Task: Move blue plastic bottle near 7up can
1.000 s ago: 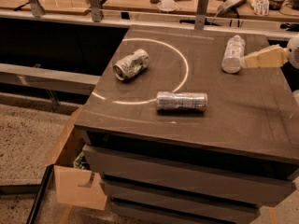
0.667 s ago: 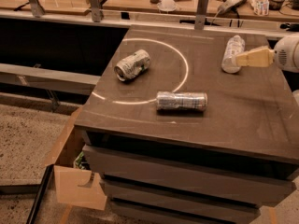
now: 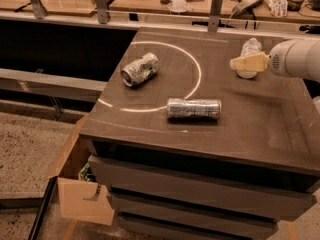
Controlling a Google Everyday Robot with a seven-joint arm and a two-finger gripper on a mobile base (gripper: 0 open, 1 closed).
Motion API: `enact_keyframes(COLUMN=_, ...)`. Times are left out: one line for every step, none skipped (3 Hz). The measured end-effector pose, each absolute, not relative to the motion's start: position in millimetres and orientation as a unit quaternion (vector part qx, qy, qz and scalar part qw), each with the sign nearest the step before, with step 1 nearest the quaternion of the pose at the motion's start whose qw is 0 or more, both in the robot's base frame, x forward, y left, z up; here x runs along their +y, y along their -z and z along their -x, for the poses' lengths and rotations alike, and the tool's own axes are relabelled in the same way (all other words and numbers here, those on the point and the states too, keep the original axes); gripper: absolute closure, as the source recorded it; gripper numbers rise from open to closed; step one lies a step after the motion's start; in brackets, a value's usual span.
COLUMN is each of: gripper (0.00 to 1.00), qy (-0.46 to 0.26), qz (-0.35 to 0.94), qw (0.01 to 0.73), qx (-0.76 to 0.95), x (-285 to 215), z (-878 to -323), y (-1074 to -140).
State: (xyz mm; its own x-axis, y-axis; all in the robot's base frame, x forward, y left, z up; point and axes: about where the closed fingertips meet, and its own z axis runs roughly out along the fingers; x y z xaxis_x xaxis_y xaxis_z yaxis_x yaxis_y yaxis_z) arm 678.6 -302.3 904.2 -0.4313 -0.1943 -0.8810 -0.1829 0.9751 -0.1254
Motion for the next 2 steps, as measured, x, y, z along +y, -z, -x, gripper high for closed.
enact_keyframes(gripper=0.0, qy=-0.005, qz=0.108, qw=0.515, qx=0.85, x=-287, z=-691, y=-891)
enact_keyframes(gripper=0.17, qy=-0.007, qz=0.103, qw=0.508, qx=0.855, x=-279, z=-702, y=-879)
